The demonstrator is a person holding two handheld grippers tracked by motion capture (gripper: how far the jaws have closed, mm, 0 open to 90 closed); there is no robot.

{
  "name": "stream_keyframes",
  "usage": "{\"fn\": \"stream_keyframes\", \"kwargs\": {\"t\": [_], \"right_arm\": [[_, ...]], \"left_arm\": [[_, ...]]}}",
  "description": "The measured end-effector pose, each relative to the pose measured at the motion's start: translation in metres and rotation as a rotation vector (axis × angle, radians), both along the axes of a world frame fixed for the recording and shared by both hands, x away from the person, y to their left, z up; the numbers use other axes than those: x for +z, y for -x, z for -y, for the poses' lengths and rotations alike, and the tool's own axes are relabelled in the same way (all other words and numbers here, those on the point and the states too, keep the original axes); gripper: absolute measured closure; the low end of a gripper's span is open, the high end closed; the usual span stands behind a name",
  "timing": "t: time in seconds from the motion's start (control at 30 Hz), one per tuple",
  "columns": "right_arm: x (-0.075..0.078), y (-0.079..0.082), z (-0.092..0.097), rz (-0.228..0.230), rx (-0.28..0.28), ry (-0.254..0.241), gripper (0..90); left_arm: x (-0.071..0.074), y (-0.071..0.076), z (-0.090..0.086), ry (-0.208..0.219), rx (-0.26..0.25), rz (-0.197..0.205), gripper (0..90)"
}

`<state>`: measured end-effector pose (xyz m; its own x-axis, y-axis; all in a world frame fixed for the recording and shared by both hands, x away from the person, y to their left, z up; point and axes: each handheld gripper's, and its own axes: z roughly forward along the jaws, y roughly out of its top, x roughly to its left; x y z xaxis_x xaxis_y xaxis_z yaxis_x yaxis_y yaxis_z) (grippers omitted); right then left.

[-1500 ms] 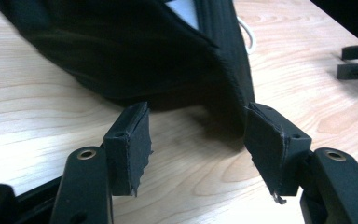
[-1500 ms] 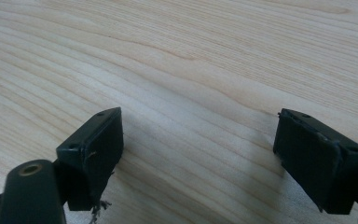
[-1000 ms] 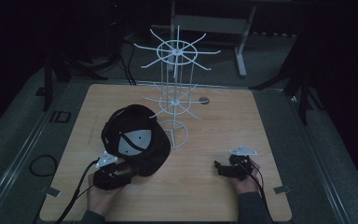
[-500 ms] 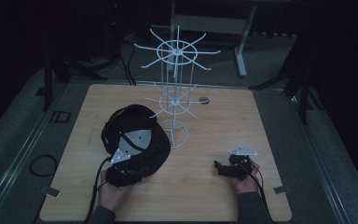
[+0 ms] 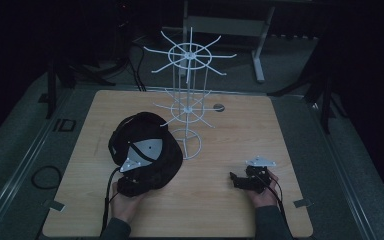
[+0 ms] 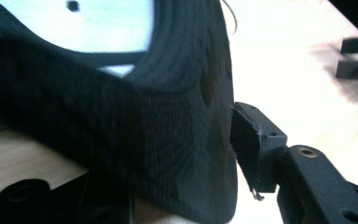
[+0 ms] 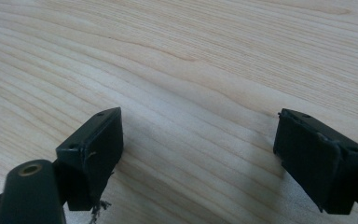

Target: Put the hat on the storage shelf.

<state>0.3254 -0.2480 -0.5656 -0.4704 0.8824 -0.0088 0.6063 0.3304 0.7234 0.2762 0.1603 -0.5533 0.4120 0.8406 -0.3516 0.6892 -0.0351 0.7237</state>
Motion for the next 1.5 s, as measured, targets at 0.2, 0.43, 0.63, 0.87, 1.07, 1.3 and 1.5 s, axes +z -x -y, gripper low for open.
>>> {"fn": "stream_keyframes", "kwargs": {"t": [0.2, 0.43, 0.63, 0.87, 1.07, 1.3, 1.5], "right_arm": [[0.0, 0.0, 0.0, 0.0, 0.001, 0.0, 15.4], [0.0, 0.0, 0.0, 0.0, 0.001, 0.0, 15.5], [0.0, 0.0, 0.0, 0.0, 0.001, 0.0, 15.4], [0.0, 0.0, 0.0, 0.0, 0.002, 0.0, 15.4], [0.0, 0.0, 0.0, 0.001, 0.001, 0.0, 15.4], [0.0, 0.0, 0.0, 0.001, 0.001, 0.0, 15.4], [0.0, 0.0, 0.0, 0.001, 0.001, 0.0, 15.4]], "left_arm": [[-0.001, -0.004, -0.001, 0.011, 0.014, -0.013, 59.3], [0.003, -0.006, -0.003, 0.022, 0.023, 0.011, 69.7], [0.005, -0.007, -0.009, 0.035, 0.047, 0.022, 71.6], [-0.001, -0.004, 0.001, 0.008, 0.051, 0.01, 62.6], [-0.008, -0.002, 0.006, 0.002, 0.055, -0.014, 64.5], [-0.001, 0.001, 0.005, 0.033, 0.033, 0.011, 73.2], [0.006, 0.003, 0.0, 0.06, 0.038, 0.025, 74.9]]}}
